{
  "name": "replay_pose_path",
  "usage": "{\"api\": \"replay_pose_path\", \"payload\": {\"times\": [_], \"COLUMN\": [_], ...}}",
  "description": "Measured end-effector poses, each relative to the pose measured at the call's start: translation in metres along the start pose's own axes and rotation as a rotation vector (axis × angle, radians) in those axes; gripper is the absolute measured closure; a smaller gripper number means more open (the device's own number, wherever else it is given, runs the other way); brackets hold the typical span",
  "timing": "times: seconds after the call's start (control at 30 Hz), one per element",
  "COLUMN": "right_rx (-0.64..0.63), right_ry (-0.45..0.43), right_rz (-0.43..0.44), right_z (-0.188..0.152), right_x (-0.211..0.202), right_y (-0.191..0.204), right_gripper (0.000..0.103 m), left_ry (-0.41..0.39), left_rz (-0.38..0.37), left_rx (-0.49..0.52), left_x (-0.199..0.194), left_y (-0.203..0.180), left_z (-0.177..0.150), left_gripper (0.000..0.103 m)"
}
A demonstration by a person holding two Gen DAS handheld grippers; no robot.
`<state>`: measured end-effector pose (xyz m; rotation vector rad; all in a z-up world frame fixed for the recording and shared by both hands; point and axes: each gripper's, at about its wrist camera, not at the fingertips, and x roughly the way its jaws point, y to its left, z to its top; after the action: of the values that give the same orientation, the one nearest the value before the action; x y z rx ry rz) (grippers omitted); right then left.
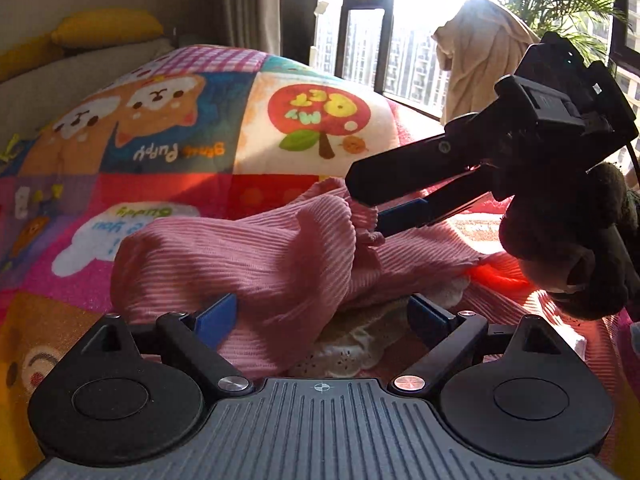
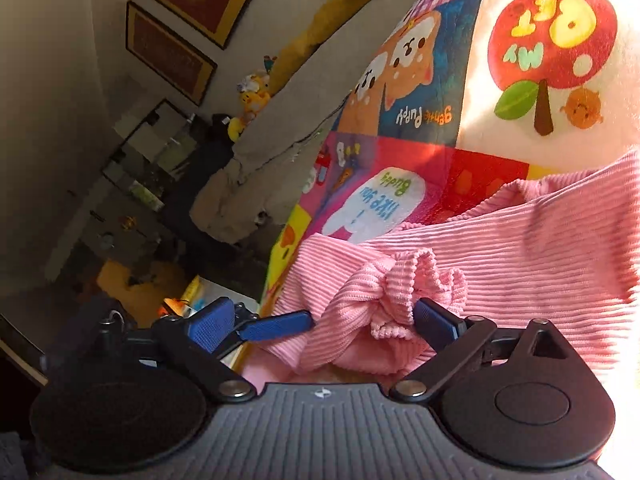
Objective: Fold clothes
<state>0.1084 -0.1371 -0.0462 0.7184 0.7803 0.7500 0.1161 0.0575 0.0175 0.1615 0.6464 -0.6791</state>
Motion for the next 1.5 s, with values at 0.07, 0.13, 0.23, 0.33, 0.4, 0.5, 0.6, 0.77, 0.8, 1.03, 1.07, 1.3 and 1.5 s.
{"api": "replay_pose_path", "payload": {"times": [0.07, 0.13, 0.23, 0.33, 0.4, 0.5, 0.6, 0.77, 0.8, 1.03, 1.07, 1.3, 1.5], "right_rx": [0.079, 0.139, 0.171, 0.128, 0.066, -0.028, -0.092, -0.07, -0.063, -0.081, -0.112, -0.471, -0.611], "right_ry": [-0.011, -0.031, -0.069, -0.123, -0.166, -0.213, -0.229, -0.233, -0.237, -0.294, -0.299, -0.259, -0.212], "right_rz": [0.074, 0.157, 0.258, 0.245, 0.173, 0.011, -0.107, -0.155, -0.163, -0.235, -0.272, -0.623, -0.727], "right_z": [0.004, 0.008, 0.013, 0.02, 0.023, 0.023, 0.016, 0.005, 0.004, 0.005, 0.004, -0.014, -0.016], "right_x": [-0.004, -0.012, -0.029, -0.049, -0.063, -0.081, -0.096, -0.104, -0.105, -0.112, -0.112, -0.085, -0.035], "right_y": [-0.008, -0.011, -0.005, 0.009, 0.018, 0.028, 0.031, 0.016, 0.012, 0.005, 0.009, 0.047, 0.058], "right_gripper": [0.006, 0.006, 0.006, 0.004, 0.004, 0.004, 0.004, 0.003, 0.003, 0.003, 0.003, 0.002, 0.002], "left_ry": [0.0, -0.009, -0.035, -0.042, -0.022, -0.005, 0.014, 0.021, -0.021, -0.191, -0.16, -0.111, -0.007], "left_rz": [-0.013, -0.034, -0.082, -0.12, -0.12, -0.012, 0.096, 0.154, 0.143, -0.077, -0.107, -0.122, 0.212], "left_rx": [0.014, 0.022, 0.041, 0.074, 0.095, 0.122, 0.124, 0.083, 0.04, -0.085, -0.046, 0.07, 0.074], "left_x": [0.006, 0.008, 0.013, 0.027, 0.04, 0.046, 0.043, 0.04, 0.033, 0.022, 0.027, -0.004, -0.006], "left_y": [-0.004, -0.009, -0.021, -0.036, -0.046, -0.054, -0.045, -0.021, -0.017, -0.031, -0.038, -0.052, -0.027], "left_z": [0.005, 0.01, 0.022, 0.032, 0.032, 0.028, 0.028, 0.035, 0.042, 0.066, 0.059, 0.036, 0.029], "left_gripper": [0.008, 0.008, 0.008, 0.008, 0.008, 0.009, 0.022, 0.086, 0.086, 0.015, 0.009, 0.006, 0.005]}}
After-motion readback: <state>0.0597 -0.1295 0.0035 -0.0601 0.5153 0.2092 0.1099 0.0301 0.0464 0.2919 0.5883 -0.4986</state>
